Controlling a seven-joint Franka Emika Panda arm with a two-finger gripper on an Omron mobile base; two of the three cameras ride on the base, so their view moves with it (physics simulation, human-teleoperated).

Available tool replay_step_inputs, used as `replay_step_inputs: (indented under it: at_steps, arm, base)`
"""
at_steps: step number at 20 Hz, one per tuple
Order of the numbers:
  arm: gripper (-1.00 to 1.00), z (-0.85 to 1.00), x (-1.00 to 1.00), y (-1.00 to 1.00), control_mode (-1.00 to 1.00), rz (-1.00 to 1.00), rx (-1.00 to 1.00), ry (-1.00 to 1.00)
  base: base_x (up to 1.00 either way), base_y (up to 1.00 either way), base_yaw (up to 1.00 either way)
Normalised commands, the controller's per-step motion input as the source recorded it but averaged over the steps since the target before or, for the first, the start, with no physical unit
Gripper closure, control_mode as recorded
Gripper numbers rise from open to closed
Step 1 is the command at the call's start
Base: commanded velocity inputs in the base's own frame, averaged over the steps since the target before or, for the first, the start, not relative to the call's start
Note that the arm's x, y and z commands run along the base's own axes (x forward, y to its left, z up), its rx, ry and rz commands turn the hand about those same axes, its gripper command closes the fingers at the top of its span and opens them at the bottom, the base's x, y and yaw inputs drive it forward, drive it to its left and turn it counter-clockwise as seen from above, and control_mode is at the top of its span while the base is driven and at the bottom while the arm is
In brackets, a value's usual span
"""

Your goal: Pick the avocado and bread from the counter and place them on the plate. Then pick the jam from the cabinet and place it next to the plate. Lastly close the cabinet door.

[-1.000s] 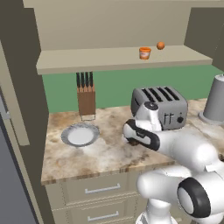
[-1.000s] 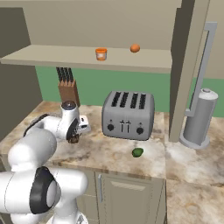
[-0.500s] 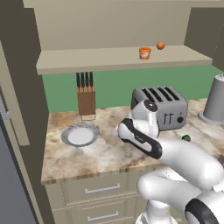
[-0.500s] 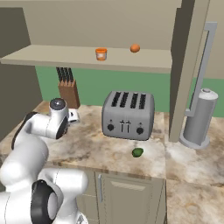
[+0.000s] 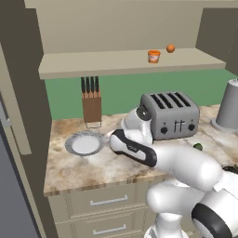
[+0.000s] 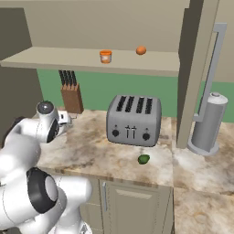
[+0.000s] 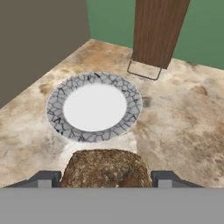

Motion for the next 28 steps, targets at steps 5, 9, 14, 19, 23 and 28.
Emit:
replay_step_inputs:
  at_steps: [5, 9, 14, 19, 23, 28]
  arm:
    - [1.00, 0.00, 0.30, 0.53, -1.00, -0.03, 0.00, 0.01]
    - [1.00, 0.00, 0.33, 0.35, -1.00, 0.00, 0.00, 0.11]
    - [1.00, 0.00, 0.29, 0.35, -1.00, 0.00, 0.00, 0.19]
    - [1.00, -0.05, 0.14, 0.35, -1.00, -0.01, 0.00, 0.09]
    - [1.00, -0.23, 0.00, 0.11, -1.00, -0.04, 0.00, 0.00]
    - [1.00, -0.25, 0.00, 0.02, -1.00, -0.03, 0.00, 0.00]
  base:
    - [0.00, 0.00, 0.00]
    - [0.00, 0.00, 0.00]
    - [0.00, 0.00, 0.00]
    - [0.00, 0.00, 0.00]
    - [0.00, 0.00, 0.00]
    - [0.00, 0.00, 0.00]
